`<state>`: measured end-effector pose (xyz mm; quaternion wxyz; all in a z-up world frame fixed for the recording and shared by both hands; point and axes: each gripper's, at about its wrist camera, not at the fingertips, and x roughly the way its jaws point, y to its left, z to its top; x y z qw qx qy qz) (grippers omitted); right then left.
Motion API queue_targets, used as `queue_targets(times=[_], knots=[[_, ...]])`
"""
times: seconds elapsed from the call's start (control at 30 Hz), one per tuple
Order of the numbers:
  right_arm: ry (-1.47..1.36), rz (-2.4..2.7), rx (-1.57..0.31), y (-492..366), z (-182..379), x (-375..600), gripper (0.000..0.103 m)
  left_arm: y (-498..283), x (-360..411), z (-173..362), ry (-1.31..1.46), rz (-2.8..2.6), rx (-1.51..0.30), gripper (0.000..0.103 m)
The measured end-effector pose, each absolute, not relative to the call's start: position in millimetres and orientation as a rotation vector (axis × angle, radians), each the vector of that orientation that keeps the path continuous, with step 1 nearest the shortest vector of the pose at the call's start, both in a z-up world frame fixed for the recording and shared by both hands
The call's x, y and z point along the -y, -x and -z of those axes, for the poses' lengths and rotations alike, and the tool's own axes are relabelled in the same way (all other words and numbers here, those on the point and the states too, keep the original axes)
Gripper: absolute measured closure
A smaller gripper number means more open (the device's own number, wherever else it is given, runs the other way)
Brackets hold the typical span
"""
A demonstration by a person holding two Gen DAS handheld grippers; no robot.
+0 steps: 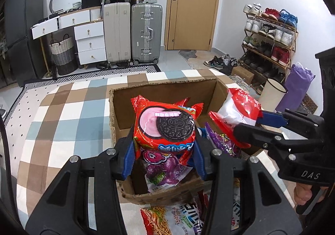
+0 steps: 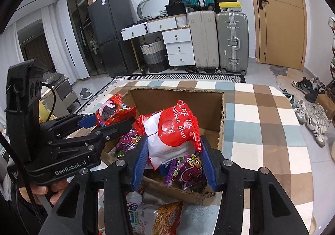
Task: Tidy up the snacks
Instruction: 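Open both grippers to drop the two snacks into the box, then move both grippers back toward the remaining snacks on the table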
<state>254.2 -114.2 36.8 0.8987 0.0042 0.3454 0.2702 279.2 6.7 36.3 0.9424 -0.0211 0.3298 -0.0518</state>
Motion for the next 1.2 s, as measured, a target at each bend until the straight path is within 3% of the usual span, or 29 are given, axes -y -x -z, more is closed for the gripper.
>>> queue_targets(times=[0.47, 0.57, 0.63, 0.7, 0.8, 0.83, 0.9, 1.2], knots=[[0.022, -0.535, -0.712, -259, -26, 112, 0.051, -288, 0, -16, 0.016, 0.104, -0.705, 0.059], [0.026, -0.536, -0.692, -254, -29, 114, 0.044, -283, 0, -19, 0.024, 0.099, -0.702, 0.049], [0.025, -0.531, -0.673, -248, -33, 117, 0.036, -274, 1, -25, 0.040, 0.110, -0.681, 0.028], [0.029, -0.528, -0.651, -241, -37, 122, 0.025, -265, -2, -31, 0.048, 0.102, -0.653, 0.017], [0.021, -0.497, -0.627, -228, -43, 131, 0.011, -252, -4, -38, 0.047, 0.093, -0.649, 0.015], [0.014, -0.489, -0.629, -225, -44, 135, 0.003, -246, -6, -41, 0.047, 0.089, -0.652, 0.008], [0.000, -0.478, -0.638, -218, -45, 141, 0.001, -233, -9, -46, 0.042, 0.074, -0.642, 0.001], [0.002, -0.489, -0.680, -178, -45, 157, 0.000, -174, -20, -64, 0.031, 0.039, -0.628, 0.001]])
